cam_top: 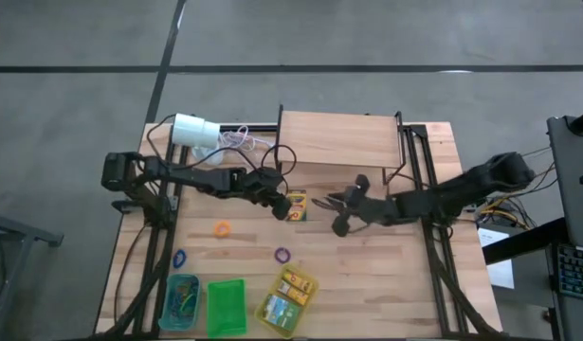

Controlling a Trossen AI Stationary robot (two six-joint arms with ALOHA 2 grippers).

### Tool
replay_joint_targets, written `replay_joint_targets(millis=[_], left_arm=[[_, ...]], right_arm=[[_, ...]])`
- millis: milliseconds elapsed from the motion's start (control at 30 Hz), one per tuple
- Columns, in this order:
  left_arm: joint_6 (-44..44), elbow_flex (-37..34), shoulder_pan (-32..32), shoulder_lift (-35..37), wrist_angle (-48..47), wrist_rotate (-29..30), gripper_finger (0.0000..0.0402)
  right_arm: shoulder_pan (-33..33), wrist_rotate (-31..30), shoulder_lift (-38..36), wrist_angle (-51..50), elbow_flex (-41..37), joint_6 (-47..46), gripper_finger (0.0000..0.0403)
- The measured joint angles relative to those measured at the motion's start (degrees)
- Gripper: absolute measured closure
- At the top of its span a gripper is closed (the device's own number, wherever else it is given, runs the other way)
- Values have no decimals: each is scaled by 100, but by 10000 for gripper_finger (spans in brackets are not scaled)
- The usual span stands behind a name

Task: Pick & Place Office Desk Supplies
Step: Put the crayon box into the yellow bin

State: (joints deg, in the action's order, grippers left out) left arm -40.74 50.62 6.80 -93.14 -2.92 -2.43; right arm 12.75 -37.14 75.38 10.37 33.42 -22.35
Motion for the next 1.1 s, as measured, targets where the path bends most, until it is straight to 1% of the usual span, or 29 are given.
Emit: replay_joint_targets(millis=[67,100,233,300,333,567,633,767,933,1100], left_arm=[[-136,-201,29,0,154,-1,241],[-284,-323,45,0,228,0,240],[-866,-836,150,0,482,-26,240],[-1199,-975,226,0,560,-87,240],[-1311,-1010,254,0,582,-99,240],[-1377,-1044,283,0,889,-123,240],[-1373,-1044,284,0,1048,-119,240],[-1370,-1044,294,0,1065,-108,240],[-1364,-1046,294,0,1059,-102,240],[-1368,-1046,294,1,1059,-11,240]], right_arm=[[-258,273,387,532,-16,27,351],[-402,548,597,775,-18,36,351],[-953,2102,1283,1593,-4,350,351],[-1174,2589,1563,1958,23,369,351],[-1263,2710,1663,2076,45,357,351],[-1725,2779,2406,2208,296,491,351],[-1789,2847,2677,2210,415,541,351],[-1811,2872,3069,2200,652,590,351],[-1801,2903,3140,2138,731,588,351],[-1779,3265,3004,2135,709,545,351]])
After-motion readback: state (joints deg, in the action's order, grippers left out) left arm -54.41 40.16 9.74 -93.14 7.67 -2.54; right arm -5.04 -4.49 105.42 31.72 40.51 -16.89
